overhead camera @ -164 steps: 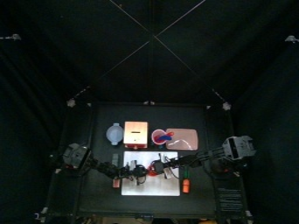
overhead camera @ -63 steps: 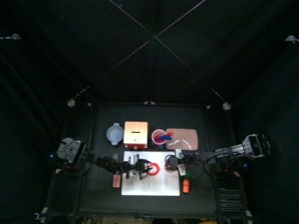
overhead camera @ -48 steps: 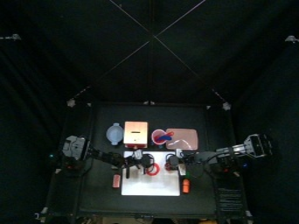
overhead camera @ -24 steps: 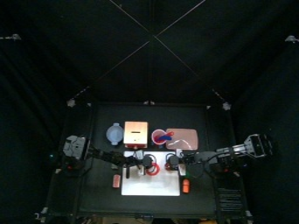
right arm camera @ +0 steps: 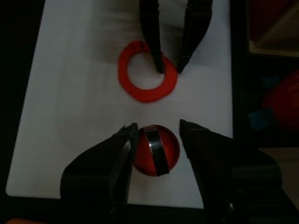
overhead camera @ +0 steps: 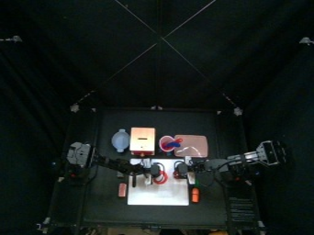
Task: Get the cutter from the drawer then cut the dough then place the extra dough in the bowl
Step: Place the extra dough in the bowl
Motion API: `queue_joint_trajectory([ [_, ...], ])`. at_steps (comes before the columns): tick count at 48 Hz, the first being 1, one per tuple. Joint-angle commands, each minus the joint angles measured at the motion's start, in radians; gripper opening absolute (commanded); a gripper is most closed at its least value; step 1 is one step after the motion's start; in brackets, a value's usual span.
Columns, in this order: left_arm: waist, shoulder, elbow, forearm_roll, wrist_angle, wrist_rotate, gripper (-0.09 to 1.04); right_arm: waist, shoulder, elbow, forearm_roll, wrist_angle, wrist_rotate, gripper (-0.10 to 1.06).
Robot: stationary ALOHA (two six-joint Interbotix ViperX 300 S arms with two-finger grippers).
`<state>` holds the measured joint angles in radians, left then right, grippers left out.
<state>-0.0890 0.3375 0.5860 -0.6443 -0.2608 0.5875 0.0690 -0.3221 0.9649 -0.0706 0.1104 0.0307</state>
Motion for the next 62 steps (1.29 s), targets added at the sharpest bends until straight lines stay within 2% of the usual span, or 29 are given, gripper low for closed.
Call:
queue_joint_trajectory([
  [1, 0.003, -0.009, -0.02, 0.002, 0.0, -0.002, 0.65, -0.002, -0.02, -0.014, 0.002, -0.005, -0.002, 0.8],
  [8, 0.003, -0.011, -0.02, 0.002, 0.003, -0.002, 0.58, -0.002, -0.02, -0.015, 0.002, -0.005, -0.002, 0.8],
  [16, 0.002, -0.048, -0.028, 0.009, -0.029, 0.003, 0.58, -0.003, -0.02, -0.017, 0.002, -0.005, -0.002, 0.8],
  [22, -0.002, -0.147, -0.02, 0.058, -0.057, 0.011, 0.58, -0.003, -0.021, -0.02, 0.002, -0.005, -0.002, 0.8],
  [32, 0.023, -0.313, 0.052, 0.127, -0.077, 0.028, 0.58, -0.003, -0.023, -0.035, -0.003, -0.005, -0.003, 0.8],
  [39, 0.064, -0.434, 0.095, 0.14, -0.089, 0.051, 0.58, -0.006, -0.023, -0.038, -0.008, -0.005, -0.003, 0.8],
  [49, 0.179, -0.58, 0.178, 0.138, -0.089, 0.112, 0.58, -0.011, -0.023, -0.048, -0.017, -0.011, -0.005, 0.8],
  [62, 0.301, -0.799, 0.331, 0.112, -0.091, 0.121, 0.58, -0.012, -0.021, -0.054, -0.021, -0.031, -0.006, 0.8],
])
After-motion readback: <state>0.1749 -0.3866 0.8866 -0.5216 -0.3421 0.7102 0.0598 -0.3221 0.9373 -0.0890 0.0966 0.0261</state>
